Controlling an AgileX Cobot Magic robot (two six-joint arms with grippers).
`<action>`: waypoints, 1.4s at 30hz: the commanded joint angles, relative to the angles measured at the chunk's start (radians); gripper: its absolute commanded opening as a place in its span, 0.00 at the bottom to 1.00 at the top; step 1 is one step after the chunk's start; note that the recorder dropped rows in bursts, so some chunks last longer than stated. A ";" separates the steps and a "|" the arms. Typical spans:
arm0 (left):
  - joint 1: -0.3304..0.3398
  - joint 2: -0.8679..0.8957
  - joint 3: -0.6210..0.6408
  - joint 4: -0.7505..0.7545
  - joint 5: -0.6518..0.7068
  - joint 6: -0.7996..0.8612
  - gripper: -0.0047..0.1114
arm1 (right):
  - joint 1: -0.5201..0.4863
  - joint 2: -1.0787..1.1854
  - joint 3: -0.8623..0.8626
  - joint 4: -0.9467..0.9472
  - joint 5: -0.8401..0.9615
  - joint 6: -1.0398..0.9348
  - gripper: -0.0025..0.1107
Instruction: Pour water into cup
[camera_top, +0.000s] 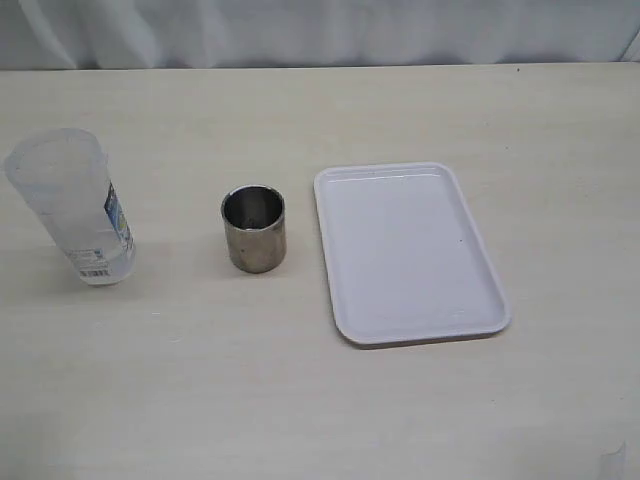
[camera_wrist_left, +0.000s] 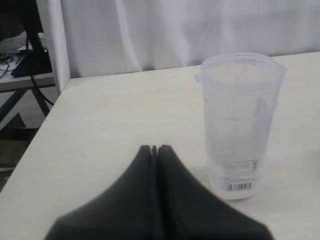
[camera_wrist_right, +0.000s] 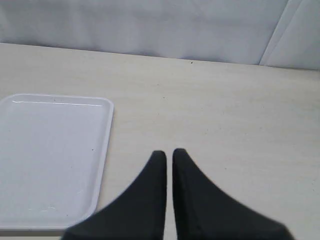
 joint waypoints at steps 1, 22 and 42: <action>-0.006 -0.002 0.003 -0.001 -0.008 -0.002 0.04 | -0.006 -0.005 0.003 0.001 0.003 0.001 0.06; -0.006 -0.002 0.003 -0.005 -0.631 -0.002 0.04 | -0.006 -0.005 0.003 0.001 0.003 0.001 0.06; -0.006 0.003 0.003 0.003 -0.944 -0.243 0.16 | -0.006 -0.005 0.003 0.001 0.003 0.001 0.06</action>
